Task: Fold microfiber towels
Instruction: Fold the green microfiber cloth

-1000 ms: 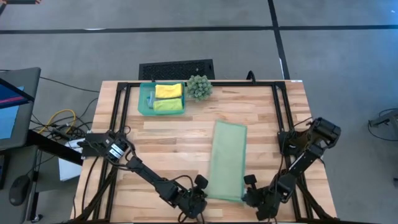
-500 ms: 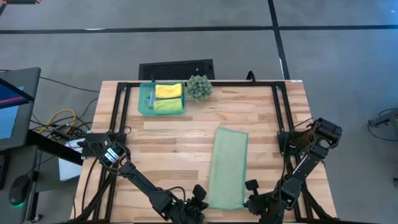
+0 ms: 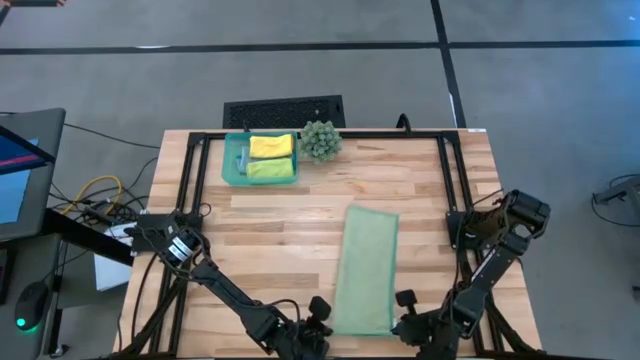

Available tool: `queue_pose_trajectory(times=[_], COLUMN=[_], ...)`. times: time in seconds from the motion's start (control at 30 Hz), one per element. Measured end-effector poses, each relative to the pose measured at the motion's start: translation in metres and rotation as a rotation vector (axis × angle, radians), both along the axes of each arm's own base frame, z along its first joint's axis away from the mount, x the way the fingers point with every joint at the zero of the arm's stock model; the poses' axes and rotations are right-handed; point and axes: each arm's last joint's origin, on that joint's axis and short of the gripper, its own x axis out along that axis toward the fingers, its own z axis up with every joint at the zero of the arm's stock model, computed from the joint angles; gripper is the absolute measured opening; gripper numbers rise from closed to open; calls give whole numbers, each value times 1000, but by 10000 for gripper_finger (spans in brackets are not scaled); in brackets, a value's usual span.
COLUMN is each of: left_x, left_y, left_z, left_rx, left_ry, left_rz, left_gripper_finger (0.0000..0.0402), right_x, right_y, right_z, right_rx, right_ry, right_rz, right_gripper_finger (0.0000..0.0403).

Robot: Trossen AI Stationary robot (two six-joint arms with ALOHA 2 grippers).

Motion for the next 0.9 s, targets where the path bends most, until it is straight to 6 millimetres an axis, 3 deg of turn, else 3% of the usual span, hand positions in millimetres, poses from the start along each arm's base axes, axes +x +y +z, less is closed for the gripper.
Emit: queue_pose_trajectory(times=[0.33,0.53,0.73,0.9], left_x=[-3,-4,8,27], left_y=[-6,0,23,58], left_z=[0,4,26,28], left_rx=[-100,-18,-33,-20], left_ry=[31,-21,-71,-48], left_rz=[-17,79,163,242], left_gripper_finger=[0,0,0,0], right_x=[1,-5,-5,6], right_y=[13,6,-15,-39], right_z=[9,23,42,35], right_rx=[93,76,43,-31], right_ry=[-114,-196,-270,-210], right_rz=[30,-108,-291,-451], right_gripper_finger=[5,5,4,4])
